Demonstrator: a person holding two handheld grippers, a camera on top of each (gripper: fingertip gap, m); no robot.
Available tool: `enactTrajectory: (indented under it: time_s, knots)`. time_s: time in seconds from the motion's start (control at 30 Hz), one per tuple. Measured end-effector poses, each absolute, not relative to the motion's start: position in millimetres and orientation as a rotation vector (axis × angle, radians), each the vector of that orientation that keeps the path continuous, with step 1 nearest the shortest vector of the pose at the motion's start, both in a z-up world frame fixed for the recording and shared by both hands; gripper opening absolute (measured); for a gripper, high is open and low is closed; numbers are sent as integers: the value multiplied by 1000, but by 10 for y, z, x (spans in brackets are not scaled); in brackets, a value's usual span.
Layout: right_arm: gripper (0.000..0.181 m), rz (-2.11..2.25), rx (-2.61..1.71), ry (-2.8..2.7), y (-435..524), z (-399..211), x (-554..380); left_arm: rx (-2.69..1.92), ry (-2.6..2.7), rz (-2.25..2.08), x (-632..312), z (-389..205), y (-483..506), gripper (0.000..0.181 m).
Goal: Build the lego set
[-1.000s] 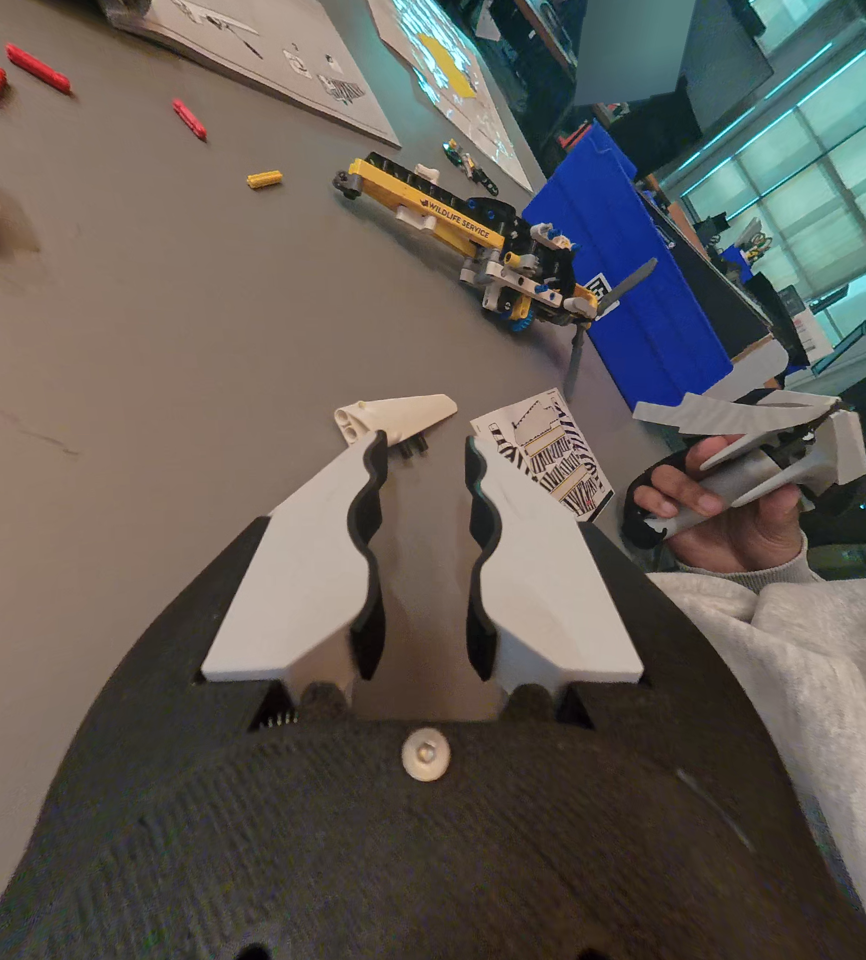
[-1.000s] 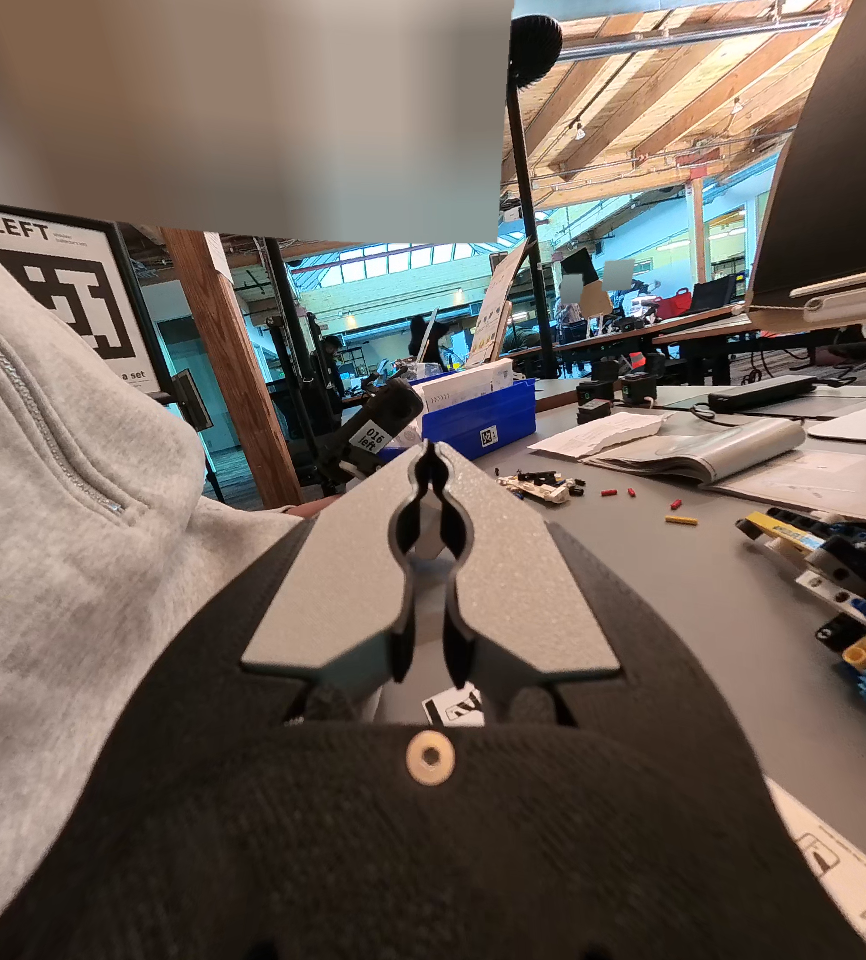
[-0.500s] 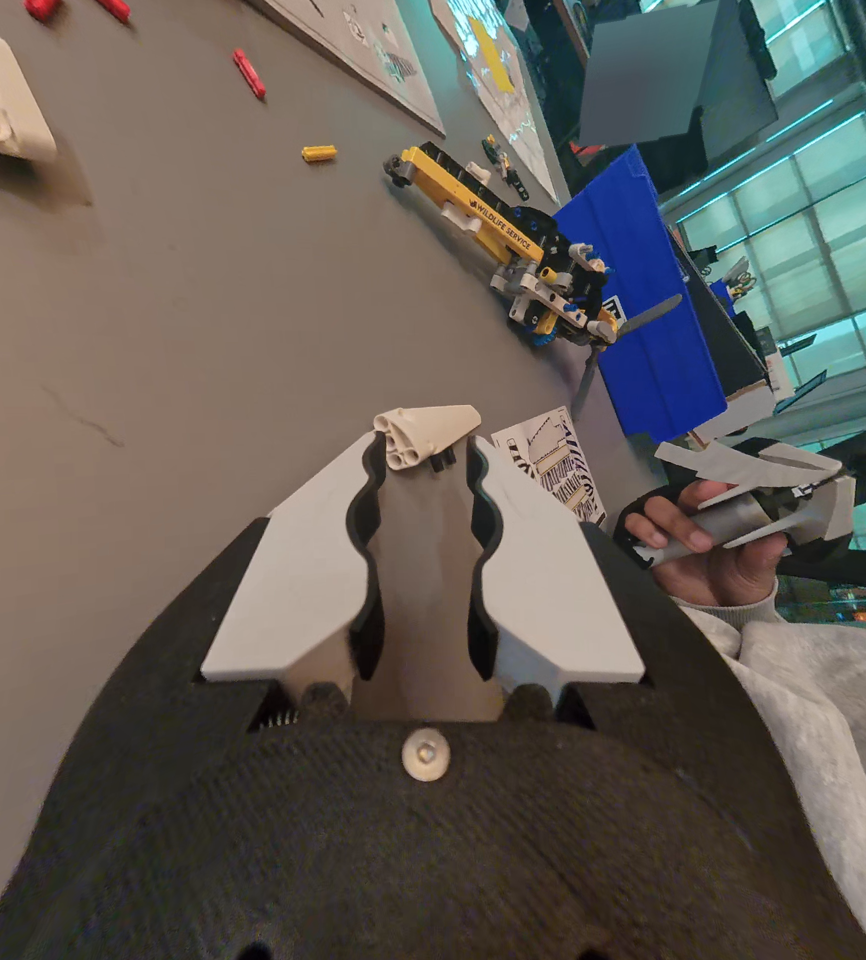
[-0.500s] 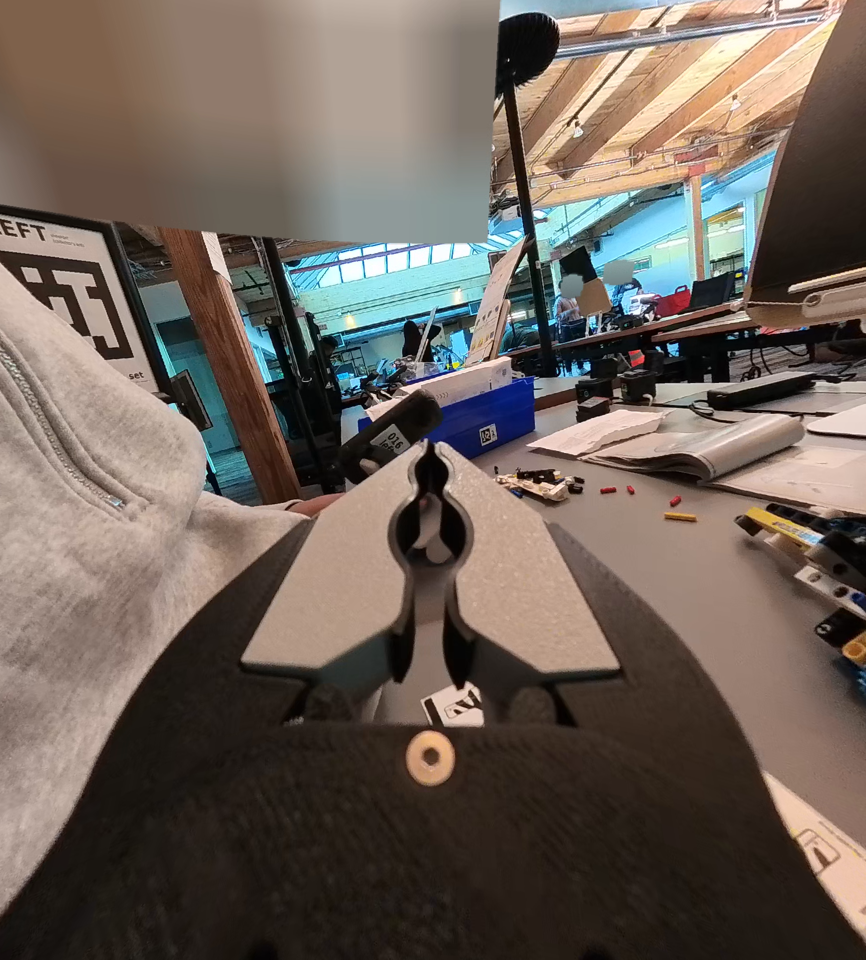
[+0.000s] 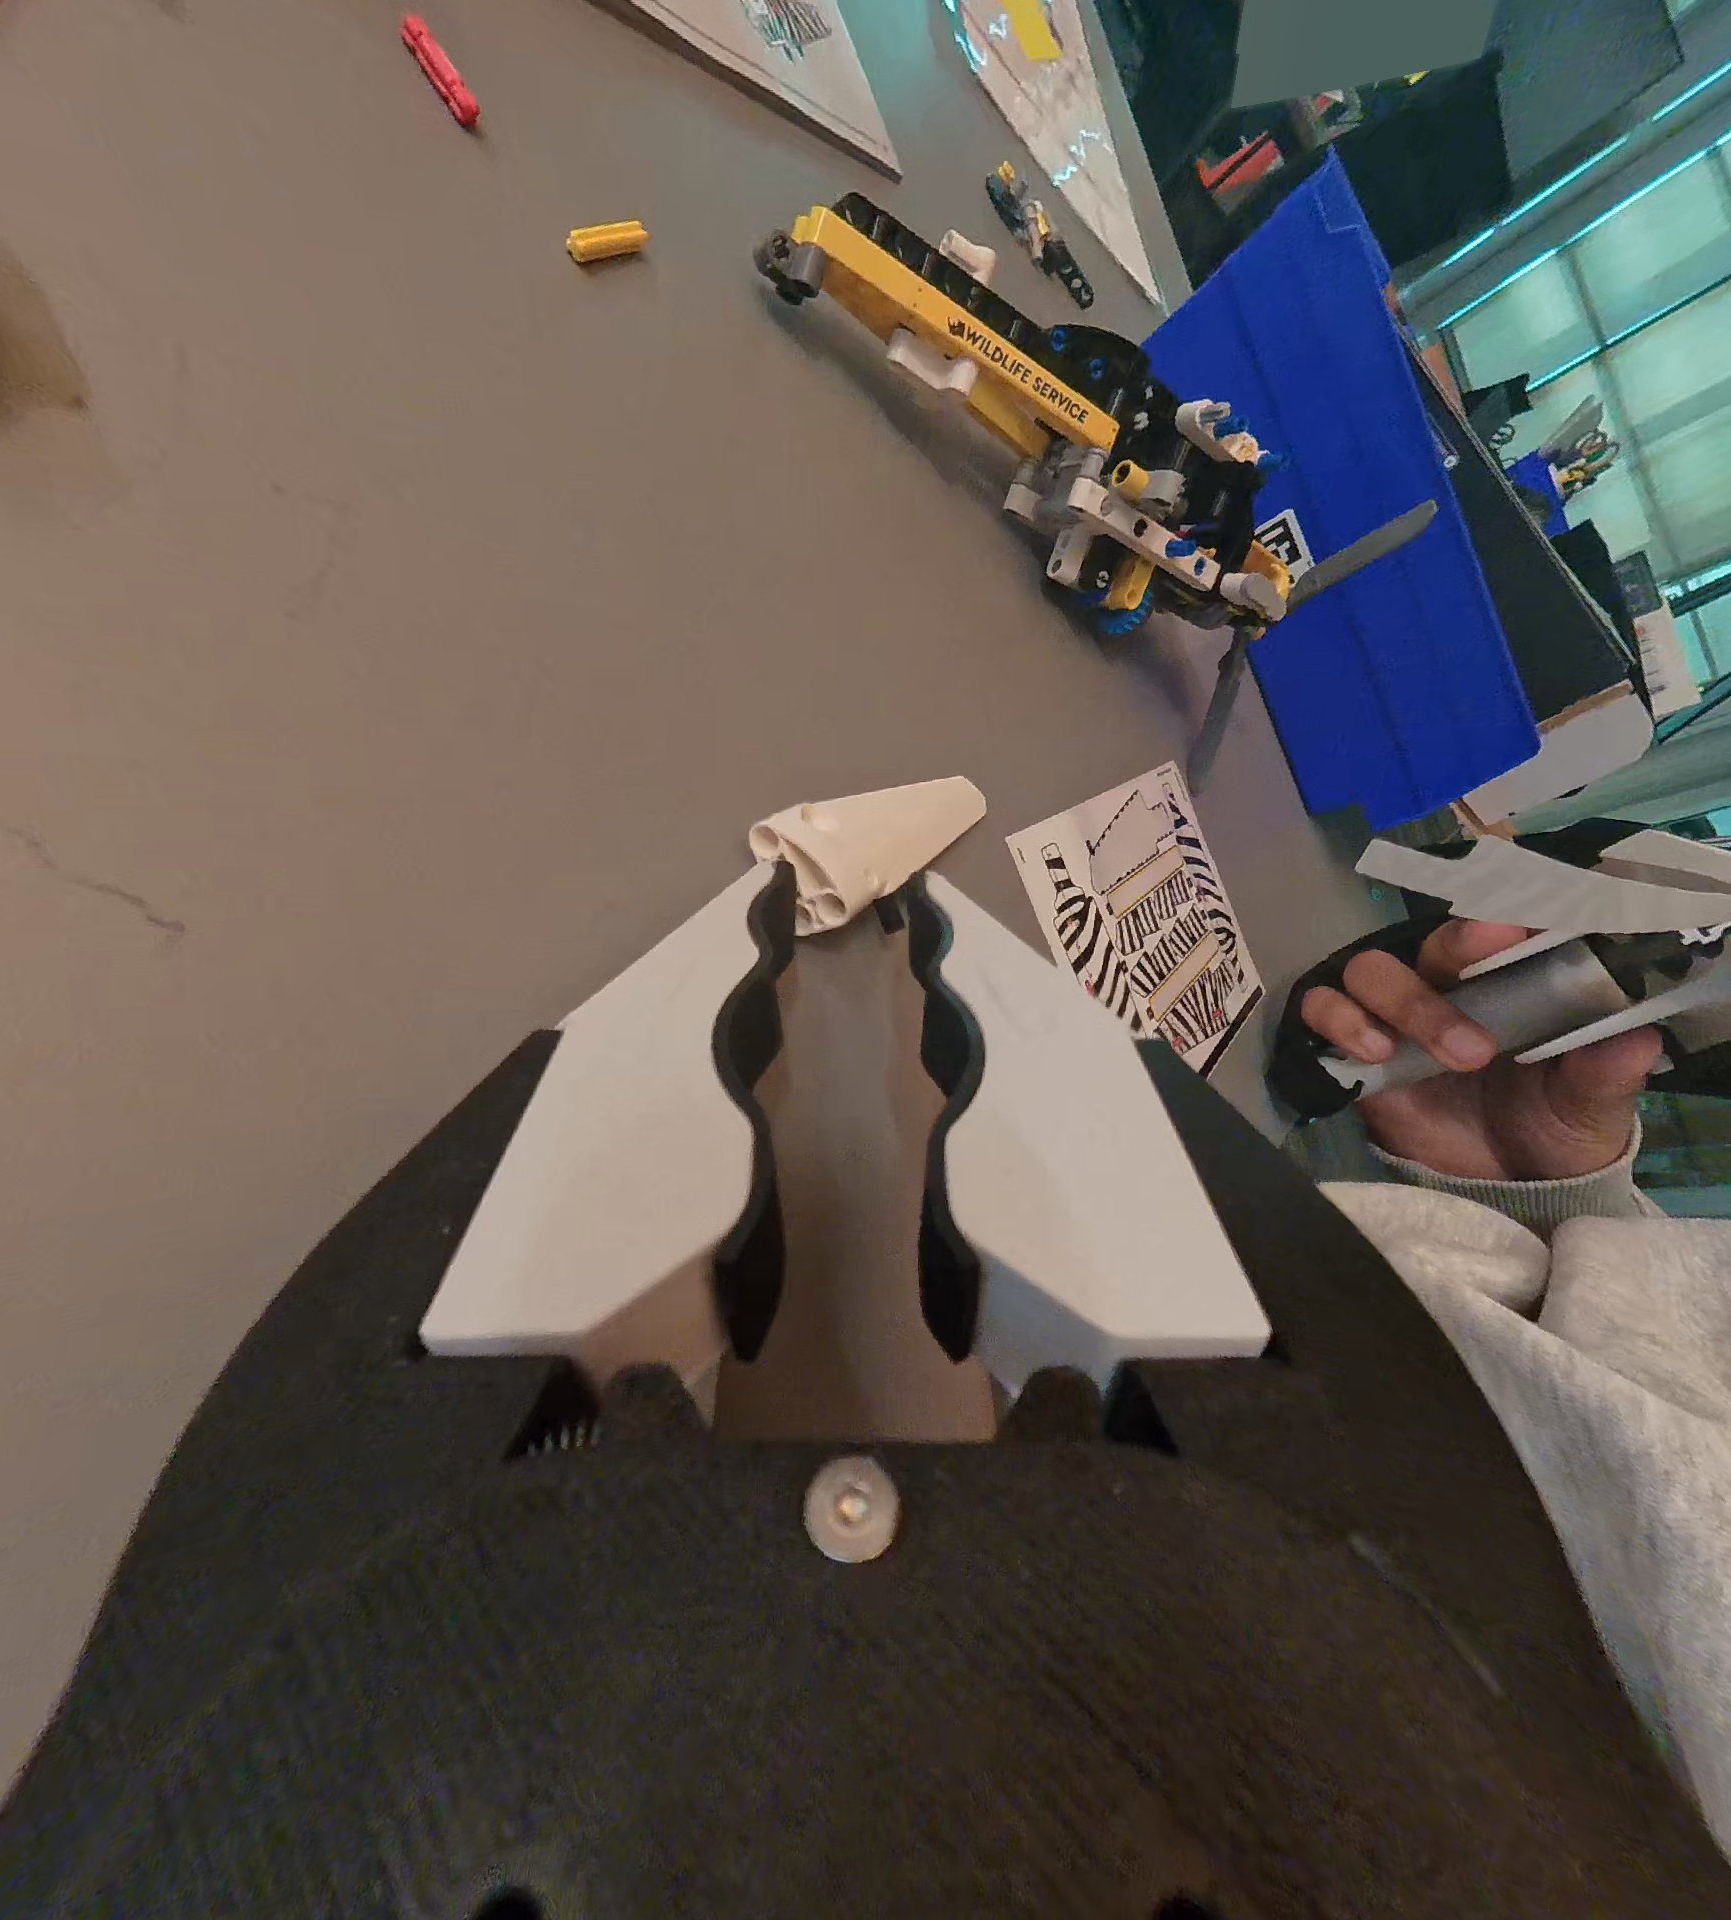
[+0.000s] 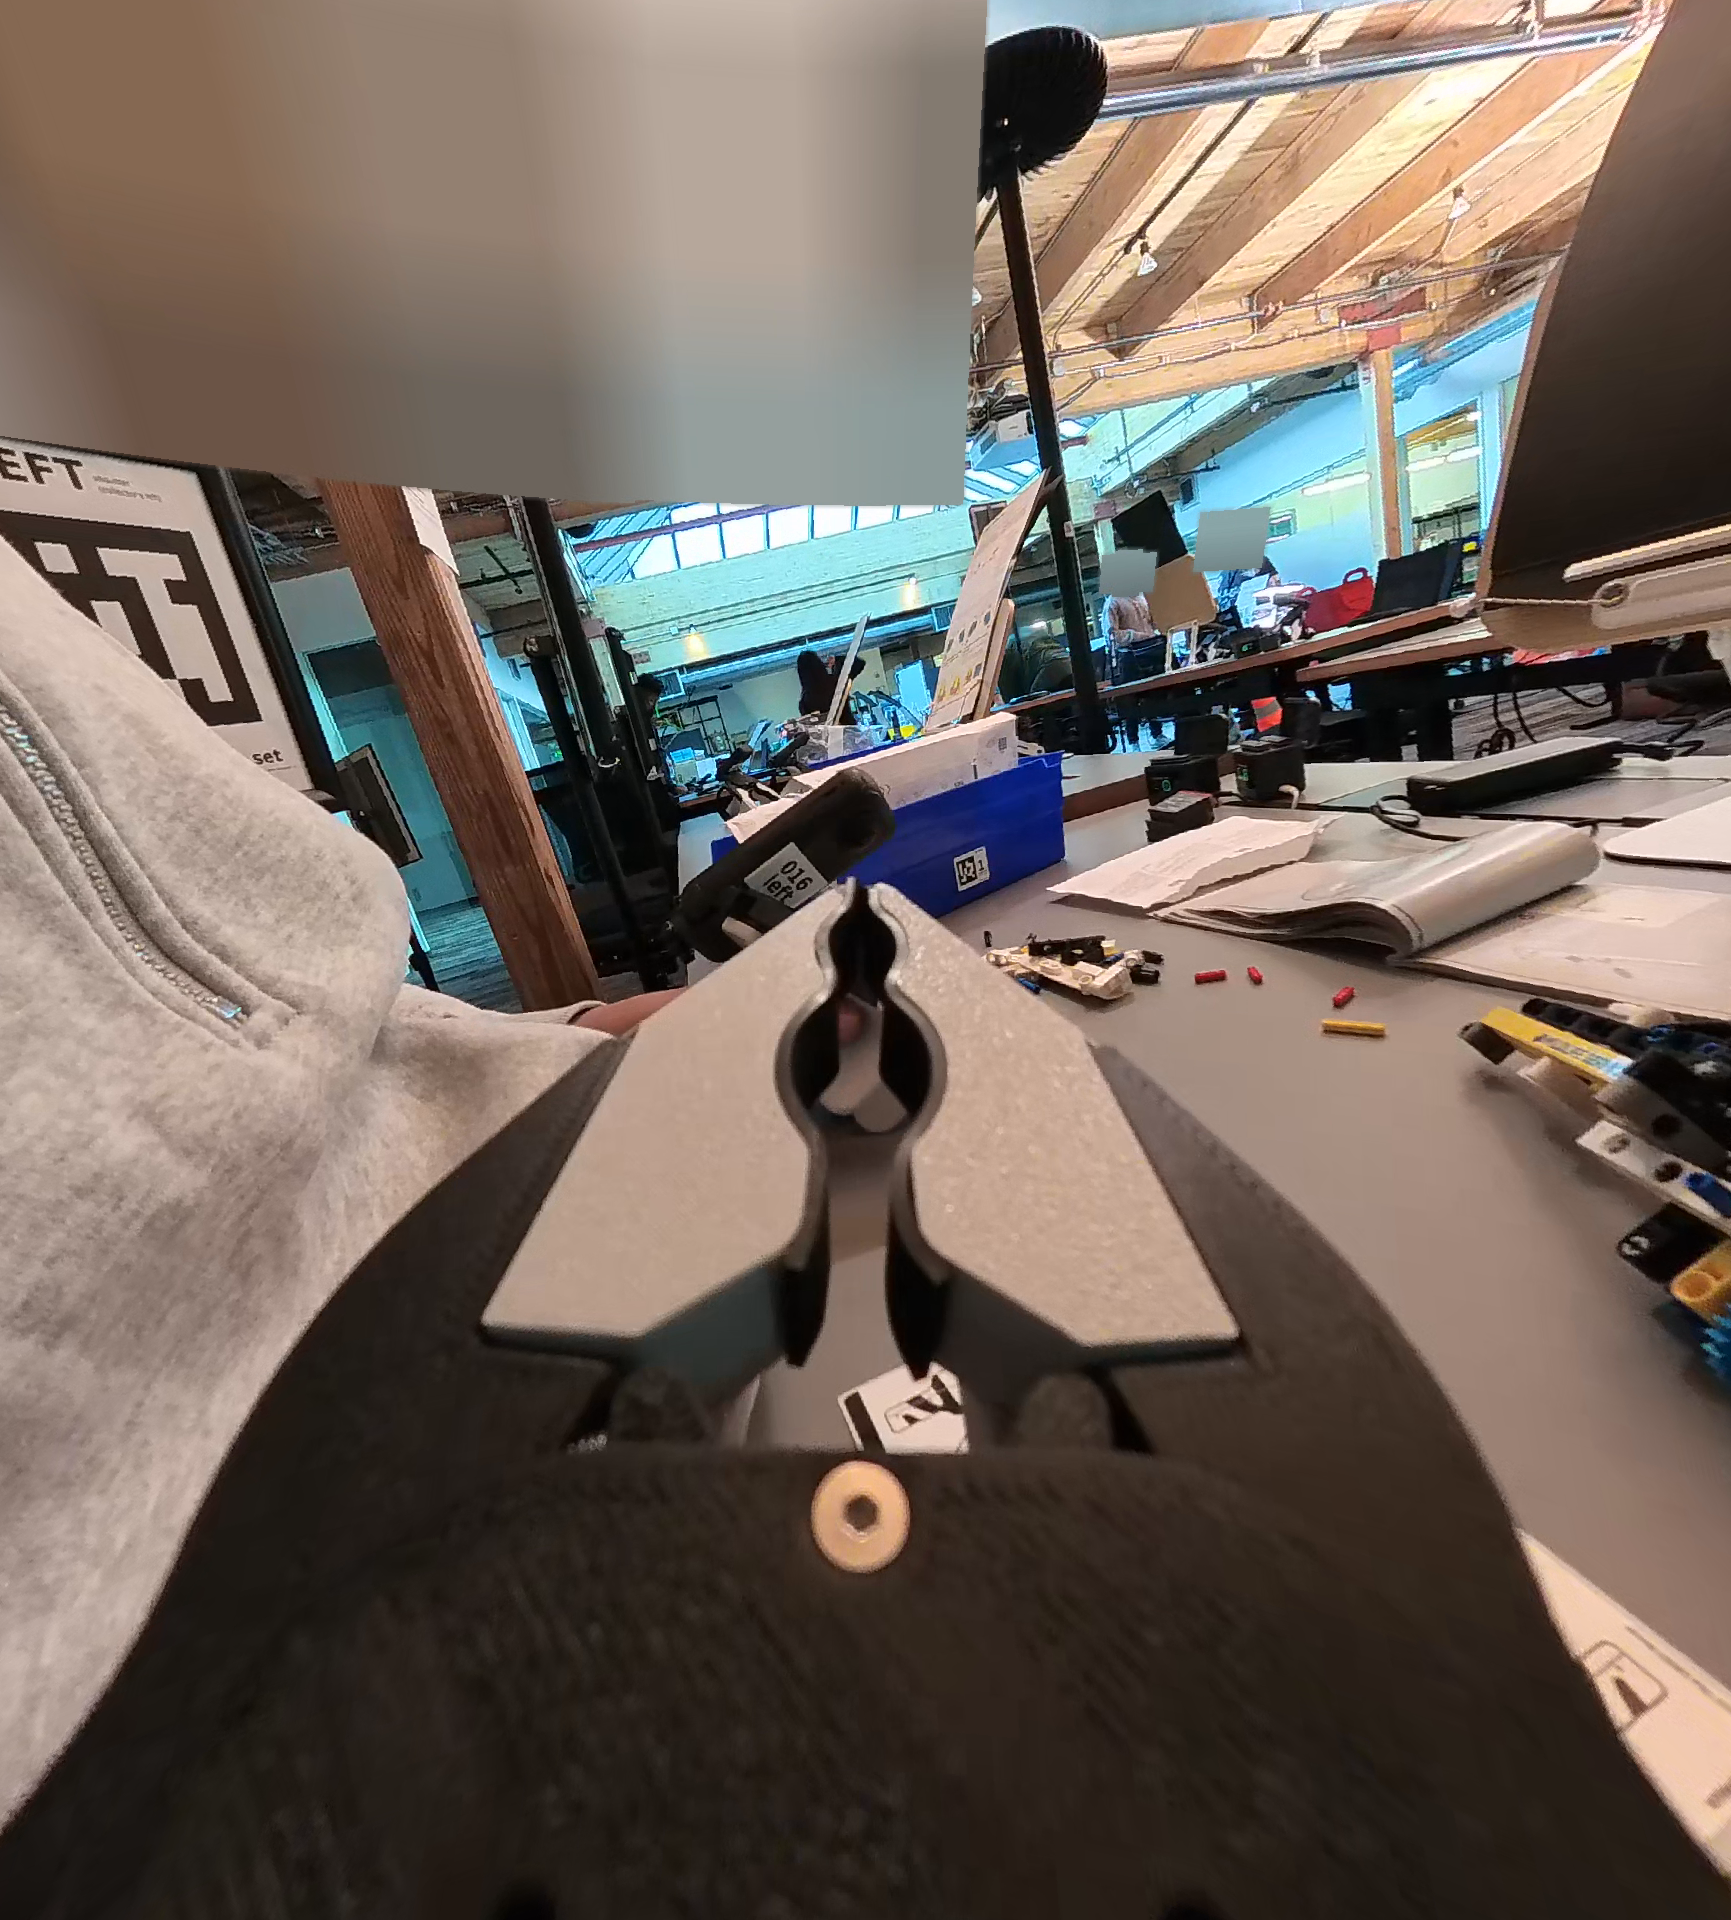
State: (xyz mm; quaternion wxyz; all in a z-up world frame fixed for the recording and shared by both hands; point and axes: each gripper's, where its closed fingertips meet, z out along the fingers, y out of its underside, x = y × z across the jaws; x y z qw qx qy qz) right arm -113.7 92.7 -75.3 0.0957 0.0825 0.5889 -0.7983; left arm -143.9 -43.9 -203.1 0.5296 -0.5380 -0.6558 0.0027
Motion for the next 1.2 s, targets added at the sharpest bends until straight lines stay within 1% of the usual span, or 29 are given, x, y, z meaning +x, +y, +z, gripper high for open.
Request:
enactTrajectory:
  time_s: [0.13, 0.47, 0.57, 0.73, 0.87, 1.03, 1.2]
  knots:
    - [0, -2367, 252, 1741, 932, -754, -1146, -1296, -1546, -9, -1428, -2021, -404, 14]
    - [0, -2366, 255, 1741, 931, -756, -1145, -1240, -1529, -63, -1409, -1988, -407, 4]
    - [0, -2367, 256, 1740, 930, -754, -1144, -1229, -1534, -59, -1413, -1984, -420, 6]
    - [0, -2368, 254, 1742, 928, -754, -1140, -1236, -1535, -21, -1429, -1965, -448, 17]
    - [0, -2367, 253, 1742, 923, -755, -1136, -1262, -1536, -3, -1450, -1972, -441, 21]
    - [0, -2367, 255, 1743, 924, -757, -1139, -1287, -1548, -24, -1475, -2020, -416, 22]
    - [0, -2366, 256, 1744, 924, -760, -1141, -1326, -1572, -12, -1480, -2066, -418, 15]
